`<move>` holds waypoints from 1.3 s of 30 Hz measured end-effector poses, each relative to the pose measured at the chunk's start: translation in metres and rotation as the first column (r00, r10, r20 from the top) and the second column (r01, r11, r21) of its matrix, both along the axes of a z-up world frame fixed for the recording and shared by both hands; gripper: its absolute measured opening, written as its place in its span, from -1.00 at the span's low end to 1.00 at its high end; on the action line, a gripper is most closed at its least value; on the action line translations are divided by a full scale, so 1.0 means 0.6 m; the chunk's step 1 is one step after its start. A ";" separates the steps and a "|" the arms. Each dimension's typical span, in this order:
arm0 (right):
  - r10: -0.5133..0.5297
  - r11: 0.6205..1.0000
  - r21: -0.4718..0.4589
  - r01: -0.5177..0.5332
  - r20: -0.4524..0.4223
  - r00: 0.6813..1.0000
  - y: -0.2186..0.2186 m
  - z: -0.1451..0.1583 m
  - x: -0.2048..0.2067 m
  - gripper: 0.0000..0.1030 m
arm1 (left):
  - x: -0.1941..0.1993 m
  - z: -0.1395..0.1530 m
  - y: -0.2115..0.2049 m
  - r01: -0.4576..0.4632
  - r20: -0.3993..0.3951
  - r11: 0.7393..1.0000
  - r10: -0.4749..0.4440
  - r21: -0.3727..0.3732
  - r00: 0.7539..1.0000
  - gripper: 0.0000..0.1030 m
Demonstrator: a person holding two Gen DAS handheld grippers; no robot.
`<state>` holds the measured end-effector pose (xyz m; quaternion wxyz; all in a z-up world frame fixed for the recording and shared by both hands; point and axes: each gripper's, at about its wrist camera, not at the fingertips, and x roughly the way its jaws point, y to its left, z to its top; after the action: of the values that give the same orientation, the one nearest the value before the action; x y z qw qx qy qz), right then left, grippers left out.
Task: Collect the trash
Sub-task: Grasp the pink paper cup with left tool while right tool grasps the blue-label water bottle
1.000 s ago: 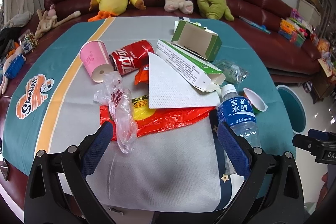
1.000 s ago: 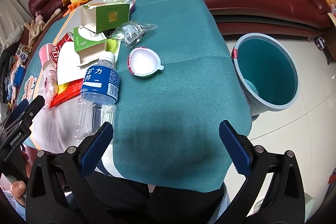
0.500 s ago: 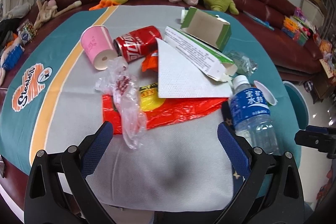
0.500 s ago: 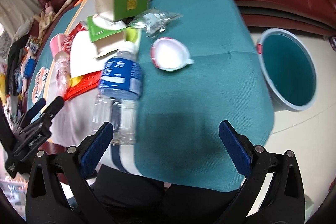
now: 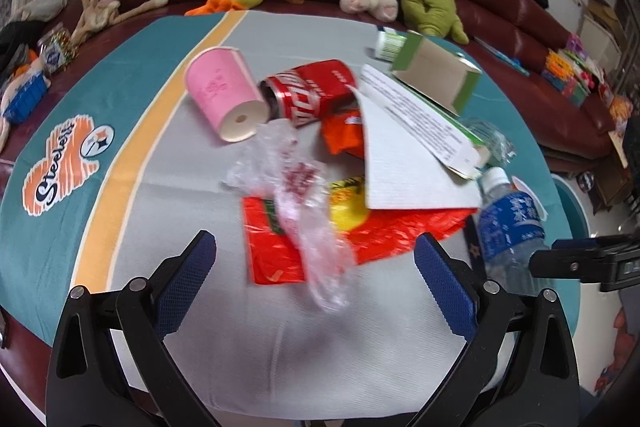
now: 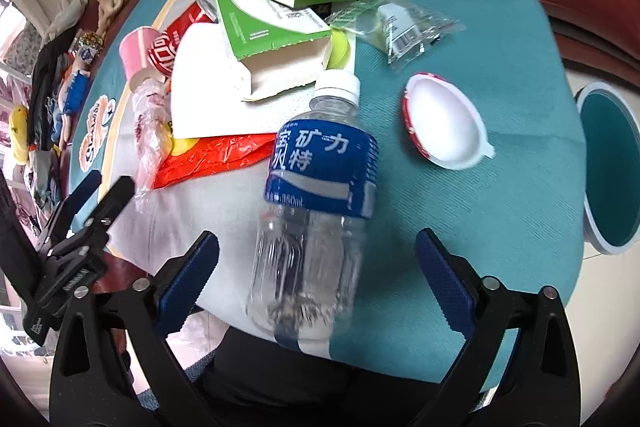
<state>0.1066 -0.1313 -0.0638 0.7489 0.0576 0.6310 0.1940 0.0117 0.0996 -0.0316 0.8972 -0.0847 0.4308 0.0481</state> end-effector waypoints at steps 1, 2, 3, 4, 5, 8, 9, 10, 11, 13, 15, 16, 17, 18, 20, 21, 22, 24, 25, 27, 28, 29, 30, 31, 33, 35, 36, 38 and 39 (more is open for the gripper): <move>0.001 1.000 0.000 -0.001 -0.015 1.000 0.004 -0.007 0.005 0.61 | 0.001 -0.002 0.008 -0.007 -0.003 1.000 0.007 -0.007 1.000 0.93; 0.000 1.000 0.000 0.000 -0.026 1.000 0.006 -0.012 0.008 0.57 | 0.003 -0.003 0.015 -0.010 -0.006 1.000 0.010 -0.011 1.000 0.93; -0.002 1.000 0.001 0.002 -0.041 0.999 0.009 -0.019 0.011 0.56 | 0.005 -0.005 0.019 -0.011 -0.009 1.000 0.011 -0.012 1.000 0.93; -0.003 1.000 0.003 0.003 -0.058 0.998 0.013 -0.027 0.014 0.56 | 0.007 -0.007 0.023 -0.009 -0.013 1.000 0.009 -0.010 1.000 0.93; -0.007 1.000 0.004 0.007 -0.073 0.997 0.014 -0.034 0.016 0.56 | 0.009 -0.008 0.025 -0.005 -0.016 1.000 0.005 -0.009 1.000 0.93; -0.011 1.000 0.002 0.011 -0.106 0.994 0.021 -0.054 0.013 0.20 | 0.013 -0.012 0.029 0.011 -0.025 1.000 -0.011 -0.008 1.000 0.93; -0.007 1.000 0.007 0.008 -0.104 0.995 0.021 -0.052 0.009 0.19 | 0.015 -0.014 0.032 0.017 -0.028 1.000 -0.017 -0.010 0.999 0.93; 0.000 1.000 0.017 0.002 -0.103 0.995 0.022 -0.047 0.004 0.19 | 0.016 -0.015 0.034 0.021 -0.030 1.000 -0.022 -0.013 0.999 0.93; 0.008 1.000 0.030 -0.005 -0.101 0.995 0.023 -0.039 -0.002 0.19 | 0.017 -0.016 0.037 0.025 -0.032 1.000 -0.026 -0.016 0.999 0.93; 0.029 0.999 0.039 -0.026 -0.068 0.997 0.029 -0.010 -0.013 0.19 | 0.022 -0.015 0.048 0.029 -0.038 1.000 -0.030 -0.012 0.999 0.93; 0.036 0.998 0.053 -0.034 -0.033 0.999 0.035 0.020 -0.017 0.19 | 0.030 -0.009 0.067 0.023 -0.036 1.000 -0.024 -0.016 0.999 0.93; 0.040 0.998 0.057 -0.039 -0.010 0.999 0.040 0.038 -0.017 0.19 | 0.034 -0.006 0.076 0.017 -0.033 1.000 -0.017 -0.018 0.999 0.93; 0.045 0.997 0.054 -0.046 0.012 0.999 0.048 0.051 -0.015 0.19 | 0.038 -0.003 0.087 0.008 -0.030 1.000 -0.008 -0.020 1.000 0.93; 0.054 0.997 0.049 -0.056 0.043 0.998 0.058 0.066 -0.010 0.19 | 0.044 0.001 0.099 -0.003 -0.028 1.000 0.002 -0.023 1.000 0.93; 0.062 0.997 0.045 -0.065 0.069 0.996 0.074 0.080 0.002 0.19 | 0.059 0.007 0.121 -0.024 -0.025 0.999 0.023 -0.026 0.999 0.93; 0.063 0.997 0.039 -0.067 0.083 0.995 0.084 0.086 0.012 0.19 | 0.069 0.009 0.132 -0.034 -0.029 0.999 0.034 -0.022 0.999 0.93; 0.067 0.997 0.032 -0.070 0.099 0.993 0.094 0.092 0.023 0.19 | 0.077 0.011 0.141 -0.043 -0.033 0.999 0.043 -0.025 0.999 0.91; 0.077 0.997 0.021 -0.080 0.114 0.991 0.105 0.100 0.044 0.19 | 0.101 0.013 0.162 -0.067 -0.048 0.997 0.064 -0.050 0.997 0.91; 0.081 0.996 0.015 -0.083 0.119 0.990 0.111 0.102 0.055 0.19 | 0.111 0.015 0.172 -0.078 -0.054 0.995 0.075 -0.060 0.996 0.91; 0.092 0.996 -0.006 -0.092 0.132 0.987 0.127 0.108 0.080 0.19 | 0.134 0.018 0.186 -0.104 -0.065 0.992 0.099 -0.071 0.993 0.87; 0.097 0.995 -0.012 -0.097 0.135 0.986 0.129 0.112 0.092 0.19 | 0.150 0.020 0.194 -0.117 -0.074 0.990 0.112 -0.079 0.991 0.85; 0.102 0.995 -0.014 -0.101 0.136 0.985 0.131 0.115 0.103 0.19 | 0.163 0.022 0.200 -0.125 -0.081 0.989 0.118 -0.085 0.990 0.84; 0.109 0.994 -0.018 -0.108 0.139 0.984 0.139 0.118 0.116 0.19 | 0.176 0.023 0.204 -0.128 -0.087 0.988 0.121 -0.088 0.989 0.81; 0.114 0.994 -0.018 -0.112 0.140 0.984 0.143 0.120 0.125 0.19 | 0.192 0.023 0.207 -0.130 -0.095 0.987 0.122 -0.089 0.988 0.80; 0.120 0.993 -0.016 -0.119 0.138 0.983 0.157 0.121 0.142 0.19 | 0.215 0.021 0.208 -0.129 -0.111 0.989 0.120 -0.076 0.987 0.79; 0.129 0.992 -0.008 -0.129 0.135 0.982 0.163 0.121 0.154 0.19 | 0.236 0.013 0.208 -0.133 -0.131 0.989 0.125 -0.057 0.983 0.79; 0.134 0.991 -0.005 -0.134 0.133 0.982 0.162 0.122 0.156 0.19 | 0.245 0.007 0.208 -0.138 -0.144 0.989 0.129 -0.055 0.981 0.79; 0.144 0.989 0.001 -0.145 0.127 0.981 0.170 0.119 0.165 0.19 | 0.257 -0.005 0.212 -0.145 -0.165 0.988 0.133 -0.058 0.977 0.79; 0.145 0.989 0.006 -0.147 0.121 0.982 0.167 0.116 0.167 0.19 | 0.263 -0.014 0.213 -0.150 -0.180 0.987 0.137 -0.059 0.974 0.79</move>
<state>0.2070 -0.0309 0.0056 0.7689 0.0048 0.5858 0.2561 0.1697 0.2277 -0.0399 0.8464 -0.1434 0.5022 0.1045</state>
